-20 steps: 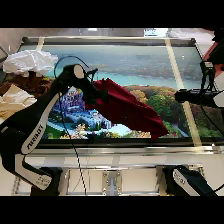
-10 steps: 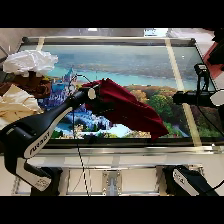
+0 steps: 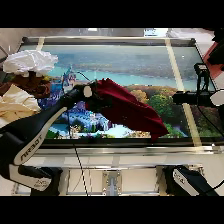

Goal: Fold the shirts.

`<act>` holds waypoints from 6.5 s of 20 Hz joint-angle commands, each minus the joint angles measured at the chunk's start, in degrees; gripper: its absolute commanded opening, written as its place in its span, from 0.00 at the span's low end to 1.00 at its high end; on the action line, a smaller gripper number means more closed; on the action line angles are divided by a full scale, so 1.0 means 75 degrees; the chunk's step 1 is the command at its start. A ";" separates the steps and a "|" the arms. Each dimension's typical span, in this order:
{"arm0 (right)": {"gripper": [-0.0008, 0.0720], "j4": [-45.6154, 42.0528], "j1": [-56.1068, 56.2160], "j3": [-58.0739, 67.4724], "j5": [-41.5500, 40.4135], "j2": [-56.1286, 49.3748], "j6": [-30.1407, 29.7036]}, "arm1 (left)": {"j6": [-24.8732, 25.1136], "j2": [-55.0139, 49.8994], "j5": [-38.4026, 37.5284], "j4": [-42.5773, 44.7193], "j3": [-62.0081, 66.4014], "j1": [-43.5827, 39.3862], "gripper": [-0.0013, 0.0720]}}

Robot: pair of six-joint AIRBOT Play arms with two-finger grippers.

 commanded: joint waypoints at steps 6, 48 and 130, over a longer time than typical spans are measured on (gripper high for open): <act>0.54 0.0344 0.0000 0.0000 -0.0152 -0.0003 -0.0029 | -0.0822 0.0816 0.0399 0.0836 -0.0921 0.0236 0.98; 0.54 0.6251 0.3188 -0.1944 -0.2314 -0.1950 -0.2229 | 0.0277 0.5523 0.1250 0.3118 -0.1559 0.2632 0.03; 0.05 0.1574 0.2334 0.4546 0.1865 0.0784 0.0265 | 0.2629 0.6143 -0.2116 0.2209 0.0358 0.2629 0.03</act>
